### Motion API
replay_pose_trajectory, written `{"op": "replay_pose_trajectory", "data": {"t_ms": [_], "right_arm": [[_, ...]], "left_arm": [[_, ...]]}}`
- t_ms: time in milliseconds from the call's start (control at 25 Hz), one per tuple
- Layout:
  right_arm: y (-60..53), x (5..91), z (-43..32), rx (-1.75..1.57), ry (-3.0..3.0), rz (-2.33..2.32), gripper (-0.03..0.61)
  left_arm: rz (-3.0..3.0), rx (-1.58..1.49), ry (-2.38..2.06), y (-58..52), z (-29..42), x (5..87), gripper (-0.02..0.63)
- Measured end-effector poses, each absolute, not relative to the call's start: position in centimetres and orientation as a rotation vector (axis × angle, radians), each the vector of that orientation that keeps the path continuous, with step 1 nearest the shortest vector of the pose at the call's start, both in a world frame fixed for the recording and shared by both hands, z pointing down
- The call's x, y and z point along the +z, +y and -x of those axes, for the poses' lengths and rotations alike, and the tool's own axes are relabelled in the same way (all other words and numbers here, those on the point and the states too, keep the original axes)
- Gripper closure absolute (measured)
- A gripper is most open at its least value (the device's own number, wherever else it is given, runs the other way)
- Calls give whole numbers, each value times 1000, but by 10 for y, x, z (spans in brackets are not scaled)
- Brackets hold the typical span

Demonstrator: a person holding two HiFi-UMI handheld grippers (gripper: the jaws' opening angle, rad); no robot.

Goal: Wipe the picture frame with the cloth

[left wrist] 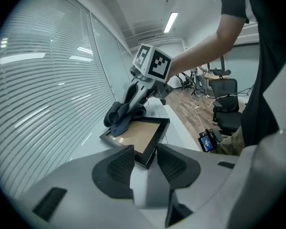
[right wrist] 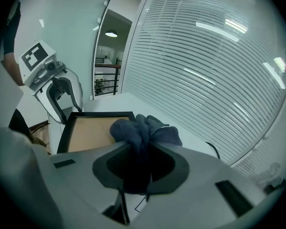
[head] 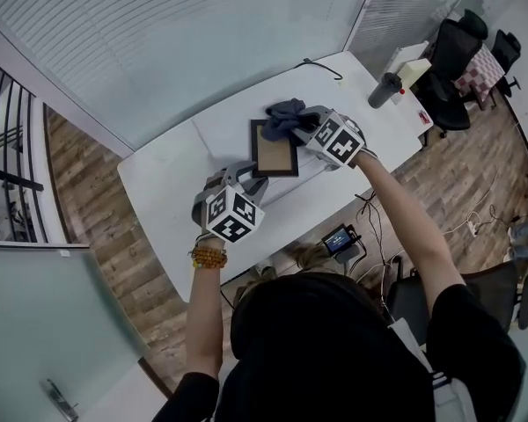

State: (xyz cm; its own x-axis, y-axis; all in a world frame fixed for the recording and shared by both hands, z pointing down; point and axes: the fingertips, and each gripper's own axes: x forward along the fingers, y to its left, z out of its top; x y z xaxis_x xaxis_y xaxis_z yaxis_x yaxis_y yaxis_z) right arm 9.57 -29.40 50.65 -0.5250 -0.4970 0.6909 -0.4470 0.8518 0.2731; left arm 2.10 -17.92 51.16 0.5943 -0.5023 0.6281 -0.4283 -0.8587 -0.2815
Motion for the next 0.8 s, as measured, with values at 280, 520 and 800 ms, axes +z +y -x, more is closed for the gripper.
{"op": "replay_pose_trajectory", "data": {"t_ms": [280, 520, 800], "right_arm": [[-290, 505, -89, -107, -2062, -624, 528], [-271, 511, -88, -20, -2095, -608, 529], [-230, 510, -82, 33, -2157, -571, 529]], "left_arm": [[2701, -1127, 858, -184, -23, 512, 453], [2760, -1041, 975, -183, -23, 512, 451], [2783, -1078, 1022, -184, -22, 512, 445]]}}
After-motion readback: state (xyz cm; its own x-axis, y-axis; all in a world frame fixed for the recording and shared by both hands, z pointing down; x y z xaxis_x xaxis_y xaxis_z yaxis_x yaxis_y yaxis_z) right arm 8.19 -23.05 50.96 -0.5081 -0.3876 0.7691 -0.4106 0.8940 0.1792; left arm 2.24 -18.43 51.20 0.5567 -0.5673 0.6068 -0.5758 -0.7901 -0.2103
